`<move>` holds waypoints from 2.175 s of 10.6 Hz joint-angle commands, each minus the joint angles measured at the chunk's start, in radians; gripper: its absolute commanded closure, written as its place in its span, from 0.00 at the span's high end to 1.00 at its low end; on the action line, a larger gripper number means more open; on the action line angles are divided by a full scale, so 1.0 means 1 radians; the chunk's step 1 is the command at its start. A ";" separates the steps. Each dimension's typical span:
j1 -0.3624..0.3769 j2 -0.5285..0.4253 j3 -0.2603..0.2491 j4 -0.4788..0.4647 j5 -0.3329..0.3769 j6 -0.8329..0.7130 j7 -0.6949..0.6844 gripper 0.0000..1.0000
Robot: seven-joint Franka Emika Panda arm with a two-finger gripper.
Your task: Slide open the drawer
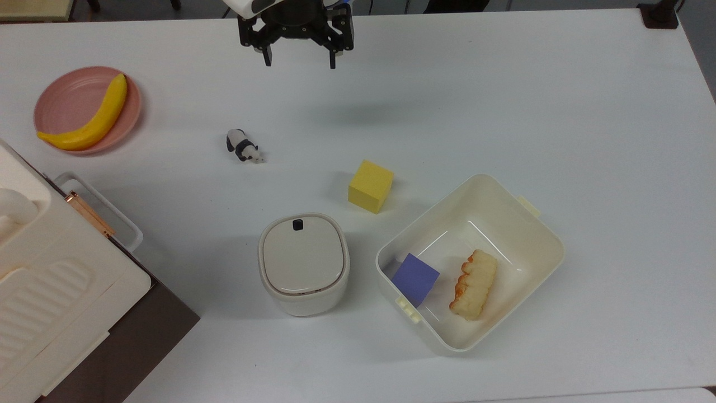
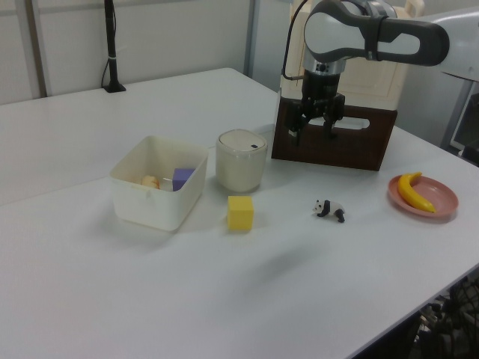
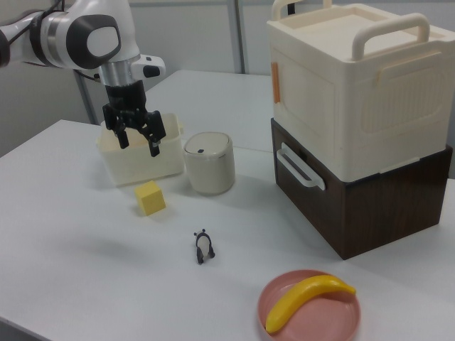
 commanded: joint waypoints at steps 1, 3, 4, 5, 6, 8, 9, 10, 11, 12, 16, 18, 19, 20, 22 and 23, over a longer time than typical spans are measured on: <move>0.007 0.005 -0.005 -0.015 -0.006 0.013 -0.019 1.00; 0.011 0.030 -0.004 0.007 -0.006 0.013 -0.007 1.00; 0.011 0.031 -0.004 0.007 -0.006 0.015 -0.007 1.00; 0.013 0.031 -0.004 0.007 -0.006 0.015 -0.007 1.00; 0.013 0.031 -0.004 0.007 -0.006 0.015 -0.007 1.00; 0.013 0.031 -0.004 0.007 -0.006 0.016 -0.007 1.00; 0.013 0.031 -0.004 0.007 -0.006 0.016 -0.007 1.00; 0.011 0.031 -0.004 0.007 -0.004 0.016 -0.007 1.00; 0.011 0.031 -0.004 0.007 -0.003 0.016 -0.007 1.00; 0.011 0.031 -0.004 0.007 -0.003 0.015 -0.007 1.00; 0.011 0.031 -0.004 0.005 -0.001 0.015 -0.007 1.00; 0.013 0.031 -0.004 0.005 -0.001 0.016 -0.007 1.00; 0.013 0.033 -0.004 0.005 -0.001 0.015 -0.007 0.99; 0.013 0.033 -0.002 0.005 -0.001 0.015 -0.007 0.98; 0.013 0.033 -0.002 0.005 -0.001 0.015 -0.007 0.97; 0.013 0.033 0.000 0.005 -0.001 0.015 -0.007 0.96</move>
